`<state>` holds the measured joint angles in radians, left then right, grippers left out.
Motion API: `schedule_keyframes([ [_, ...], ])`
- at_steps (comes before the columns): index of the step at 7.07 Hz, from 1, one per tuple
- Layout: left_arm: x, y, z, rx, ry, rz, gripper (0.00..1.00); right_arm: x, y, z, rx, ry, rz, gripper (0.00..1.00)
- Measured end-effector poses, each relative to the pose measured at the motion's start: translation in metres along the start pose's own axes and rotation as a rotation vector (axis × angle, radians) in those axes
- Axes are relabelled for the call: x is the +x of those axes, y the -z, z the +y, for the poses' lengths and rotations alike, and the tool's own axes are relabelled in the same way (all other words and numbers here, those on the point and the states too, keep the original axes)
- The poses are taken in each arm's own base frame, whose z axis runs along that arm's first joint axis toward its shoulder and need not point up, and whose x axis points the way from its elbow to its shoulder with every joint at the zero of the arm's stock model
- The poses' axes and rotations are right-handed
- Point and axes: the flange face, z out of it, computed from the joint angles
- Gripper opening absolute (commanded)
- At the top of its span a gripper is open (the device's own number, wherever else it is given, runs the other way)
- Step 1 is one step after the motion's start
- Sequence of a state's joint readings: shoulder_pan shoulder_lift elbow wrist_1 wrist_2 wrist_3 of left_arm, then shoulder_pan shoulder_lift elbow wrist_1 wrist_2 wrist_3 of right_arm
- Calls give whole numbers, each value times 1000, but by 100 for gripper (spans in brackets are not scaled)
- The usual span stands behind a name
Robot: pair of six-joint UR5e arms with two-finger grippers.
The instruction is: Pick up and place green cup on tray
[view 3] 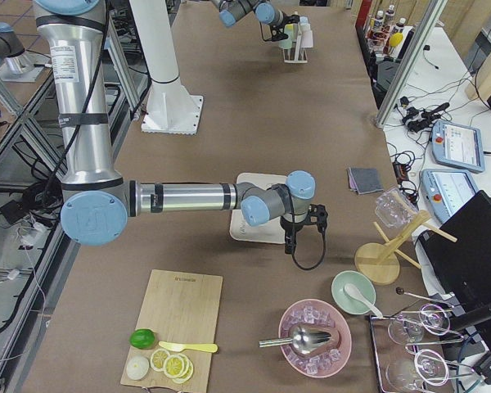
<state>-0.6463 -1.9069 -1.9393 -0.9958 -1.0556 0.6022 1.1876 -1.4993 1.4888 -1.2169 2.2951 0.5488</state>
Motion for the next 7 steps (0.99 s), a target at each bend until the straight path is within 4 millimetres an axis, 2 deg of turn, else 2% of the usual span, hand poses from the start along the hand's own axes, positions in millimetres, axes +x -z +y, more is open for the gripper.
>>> schedule_keyframes([
  [1, 8, -2, -15, -36, -70, -34, 98, -6, -4, 6, -39, -28, -51, 98],
  [3, 27, 2, -39, -99, -181, -78, 98, -8, -8, 14, -80, -48, -96, 99],
  [5, 49, 7, -54, -166, -305, -101, 98, 9, -23, 39, -122, -61, -95, 99],
  [7, 64, -1, -68, -209, -384, -104, 98, 25, -41, 64, -136, -45, -86, 96],
])
